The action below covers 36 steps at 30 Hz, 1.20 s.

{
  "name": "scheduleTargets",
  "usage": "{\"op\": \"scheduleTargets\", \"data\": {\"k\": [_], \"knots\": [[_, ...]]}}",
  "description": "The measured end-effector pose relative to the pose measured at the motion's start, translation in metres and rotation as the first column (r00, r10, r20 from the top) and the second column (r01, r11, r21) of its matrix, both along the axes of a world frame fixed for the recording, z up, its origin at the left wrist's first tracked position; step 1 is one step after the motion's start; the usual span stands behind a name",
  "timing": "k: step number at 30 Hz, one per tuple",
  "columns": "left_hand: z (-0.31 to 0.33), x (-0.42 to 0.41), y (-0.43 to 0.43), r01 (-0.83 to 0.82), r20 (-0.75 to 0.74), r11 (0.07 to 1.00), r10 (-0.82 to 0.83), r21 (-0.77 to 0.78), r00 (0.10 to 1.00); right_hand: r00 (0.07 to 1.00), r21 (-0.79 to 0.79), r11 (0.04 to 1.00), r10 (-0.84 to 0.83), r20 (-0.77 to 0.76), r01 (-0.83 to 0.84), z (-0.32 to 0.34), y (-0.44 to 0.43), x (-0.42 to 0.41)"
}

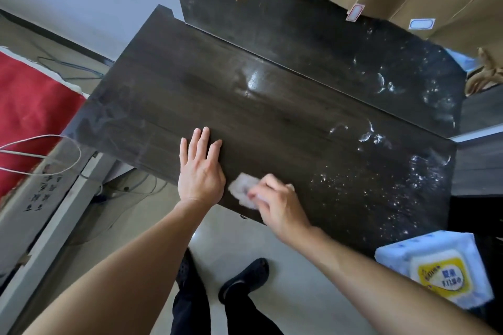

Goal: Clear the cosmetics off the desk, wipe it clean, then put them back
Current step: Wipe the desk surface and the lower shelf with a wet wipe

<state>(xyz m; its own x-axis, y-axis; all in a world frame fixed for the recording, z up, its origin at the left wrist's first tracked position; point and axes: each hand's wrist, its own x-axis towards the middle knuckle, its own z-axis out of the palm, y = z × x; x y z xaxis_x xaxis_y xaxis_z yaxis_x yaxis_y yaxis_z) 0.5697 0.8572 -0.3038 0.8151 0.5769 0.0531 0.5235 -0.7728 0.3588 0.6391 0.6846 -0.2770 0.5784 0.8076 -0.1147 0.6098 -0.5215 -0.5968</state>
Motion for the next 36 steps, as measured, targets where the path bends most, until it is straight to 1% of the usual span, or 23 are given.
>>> {"op": "scheduleTargets", "data": {"k": [2, 3, 5, 7, 9, 11, 12, 14, 15, 16, 17, 19, 21, 22, 23, 25, 26, 29, 31, 32, 33, 34, 36], "knots": [[0.002, 0.0, 0.0, 0.0, 0.004, 1.0, 0.0, -0.007, 1.0, 0.99, -0.06, 0.993, 0.091, -0.108, -0.098, 0.006, -0.032, -0.012], [0.002, 0.0, -0.001, 0.001, 0.004, 1.0, -0.001, -0.01, 1.0, 0.984, -0.087, 0.989, 0.102, -0.148, -0.116, 0.008, -0.042, -0.01], [0.003, 0.0, -0.001, -0.001, 0.005, 1.0, 0.001, -0.013, 1.0, 0.982, -0.089, 0.993, 0.062, -0.177, -0.078, 0.007, -0.044, 0.001], [0.002, 0.0, -0.001, -0.001, 0.001, 1.0, 0.001, -0.009, 1.0, 0.993, -0.057, 0.998, -0.034, -0.114, 0.027, 0.004, -0.032, 0.008], [0.001, -0.001, 0.0, 0.0, -0.006, 1.0, 0.0, -0.007, 1.0, 0.997, -0.05, 0.996, -0.071, 0.012, 0.072, -0.003, -0.024, 0.002], [0.001, -0.001, -0.001, 0.004, -0.016, 1.0, -0.004, -0.014, 1.0, 0.995, -0.053, 0.999, -0.009, 0.101, 0.015, -0.005, -0.039, -0.017], [0.001, -0.001, -0.001, 0.001, -0.027, 1.0, -0.001, -0.01, 1.0, 0.993, -0.069, 0.997, 0.048, 0.111, -0.041, -0.005, -0.055, -0.027], [0.003, 0.002, -0.004, -0.024, -0.06, 1.0, 0.024, -0.002, 0.998, 0.988, -0.101, 0.987, 0.132, 0.084, -0.123, 0.003, -0.089, -0.041], [0.005, 0.004, -0.007, -0.047, -0.077, 0.999, 0.046, -0.01, 0.996, 0.993, -0.109, 0.988, 0.117, 0.031, -0.113, 0.011, -0.102, -0.044], [0.007, 0.007, -0.012, -0.067, -0.085, 0.997, 0.065, -0.022, 0.994, 0.996, -0.117, 0.99, 0.072, -0.045, -0.077, 0.02, -0.11, -0.043], [0.009, 0.01, -0.018, -0.07, -0.082, 0.997, 0.067, -0.034, 0.994, 0.996, -0.11, 0.993, 0.025, -0.086, -0.034, 0.027, -0.114, -0.036], [0.011, 0.017, -0.035, -0.033, -0.06, 0.998, 0.03, -0.054, 0.998, 0.994, -0.059, 0.997, -0.052, -0.098, 0.046, 0.044, -0.11, -0.01], [0.011, 0.024, -0.051, -0.016, -0.059, 0.998, 0.012, -0.067, 0.998, 0.98, 0.042, 0.98, -0.193, -0.049, 0.195, 0.056, -0.102, 0.038], [0.009, 0.026, -0.057, -0.019, -0.074, 0.998, 0.014, -0.062, 0.997, 0.954, 0.083, 0.95, -0.301, -0.005, 0.3, 0.057, -0.098, 0.07], [0.007, 0.027, -0.06, -0.02, -0.095, 0.999, 0.015, -0.049, 0.995, 0.907, 0.106, 0.905, -0.418, 0.045, 0.412, 0.054, -0.094, 0.105], [0.003, 0.027, -0.061, -0.017, -0.118, 1.0, 0.015, -0.016, 0.993, 0.767, 0.098, 0.775, -0.631, 0.113, 0.624, 0.045, -0.09, 0.176], [0.001, 0.027, -0.061, -0.016, -0.118, 1.0, 0.015, -0.006, 0.993, 0.692, 0.088, 0.704, -0.71, 0.131, 0.705, 0.038, -0.091, 0.206], [0.0, 0.026, -0.062, -0.007, -0.113, 1.0, 0.01, 0.025, 0.994, 0.492, 0.054, 0.502, -0.86, 0.132, 0.863, 0.012, -0.092, 0.257], [-0.001, 0.028, -0.061, -0.002, -0.113, 0.999, 0.008, 0.049, 0.994, 0.428, 0.039, 0.439, -0.889, 0.165, 0.897, -0.007, -0.083, 0.258], [-0.002, 0.028, -0.061, 0.001, -0.118, 0.999, 0.006, 0.054, 0.993, 0.426, 0.035, 0.439, -0.885, 0.187, 0.898, -0.014, -0.075, 0.251], [-0.003, 0.029, -0.061, 0.001, -0.124, 0.998, 0.006, 0.058, 0.992, 0.456, 0.038, 0.472, -0.867, 0.203, 0.881, -0.018, -0.066, 0.241], [-0.003, 0.029, -0.061, -0.001, -0.128, 0.998, 0.009, 0.063, 0.992, 0.517, 0.052, 0.537, -0.83, 0.208, 0.842, -0.019, -0.056, 0.228], [-0.003, 0.028, -0.06, -0.006, -0.134, 0.998, 0.014, 0.062, 0.991, 0.679, 0.087, 0.701, -0.71, 0.19, 0.708, -0.016, -0.047, 0.194]]}}
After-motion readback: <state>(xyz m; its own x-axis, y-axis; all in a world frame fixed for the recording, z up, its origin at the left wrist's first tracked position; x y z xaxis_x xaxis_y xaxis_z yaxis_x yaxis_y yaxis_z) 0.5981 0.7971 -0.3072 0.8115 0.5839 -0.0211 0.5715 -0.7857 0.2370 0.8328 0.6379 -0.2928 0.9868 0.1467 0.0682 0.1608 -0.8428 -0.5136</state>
